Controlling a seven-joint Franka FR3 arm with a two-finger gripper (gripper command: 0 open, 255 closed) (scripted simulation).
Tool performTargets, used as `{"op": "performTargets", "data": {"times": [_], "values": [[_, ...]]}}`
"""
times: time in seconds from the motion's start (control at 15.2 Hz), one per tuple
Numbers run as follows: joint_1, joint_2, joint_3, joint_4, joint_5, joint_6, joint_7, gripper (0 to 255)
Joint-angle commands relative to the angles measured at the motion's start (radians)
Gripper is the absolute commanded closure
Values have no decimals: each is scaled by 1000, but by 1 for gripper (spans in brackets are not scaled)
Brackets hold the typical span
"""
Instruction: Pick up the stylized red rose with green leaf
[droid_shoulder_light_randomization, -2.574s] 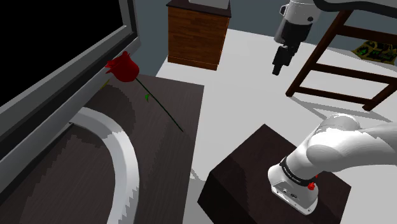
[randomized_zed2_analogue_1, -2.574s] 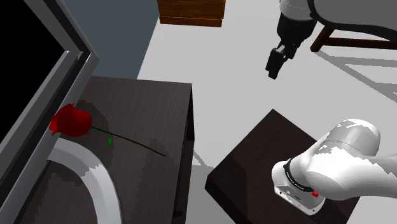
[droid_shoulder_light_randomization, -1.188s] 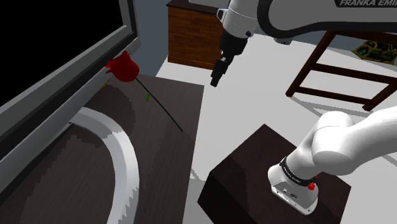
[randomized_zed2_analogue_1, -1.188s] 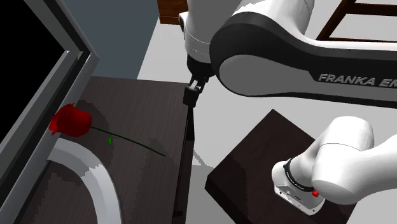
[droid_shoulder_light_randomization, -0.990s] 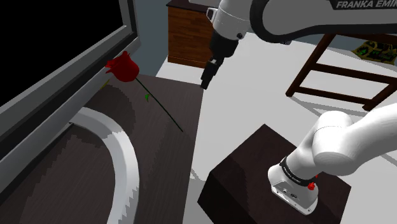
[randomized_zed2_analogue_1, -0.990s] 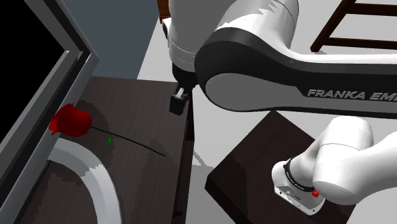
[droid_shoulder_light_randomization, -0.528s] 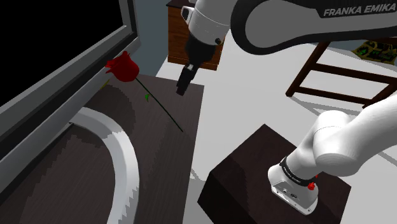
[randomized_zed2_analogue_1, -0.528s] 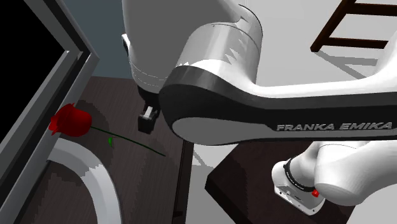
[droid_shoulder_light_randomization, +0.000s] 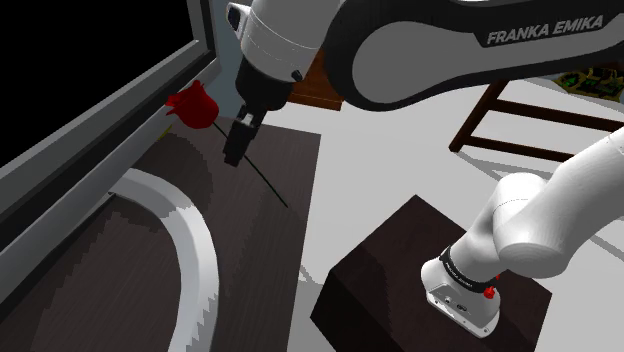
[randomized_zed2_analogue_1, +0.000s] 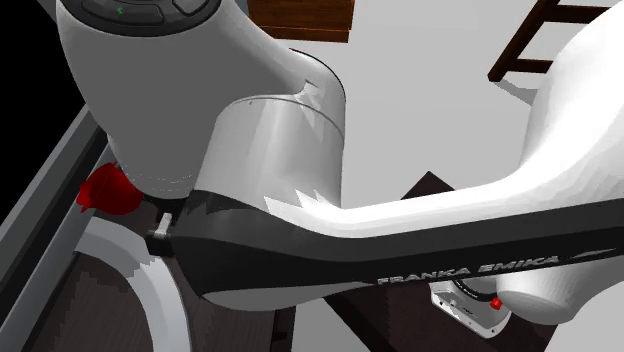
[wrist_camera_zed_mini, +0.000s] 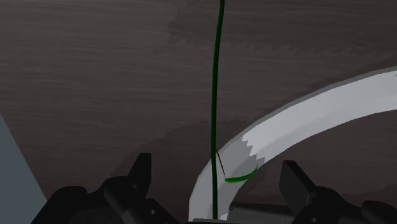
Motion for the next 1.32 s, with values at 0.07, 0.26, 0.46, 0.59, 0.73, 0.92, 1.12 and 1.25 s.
{"op": "performTargets", "data": {"times": [0.07,0.26,0.46,0.59,0.73,0.92,1.12,1.25], "values": [[6,20,14,-9,-10,41,8,0],[7,26,16,-45,-12,81,11,0],[7,31,19,-74,-15,116,14,0],[7,33,19,-73,-16,116,15,255],[7,32,19,-74,-15,116,14,255],[7,31,18,-74,-15,116,13,255],[7,31,19,-75,-15,117,14,255],[7,29,18,-62,-14,102,12,255]]}}
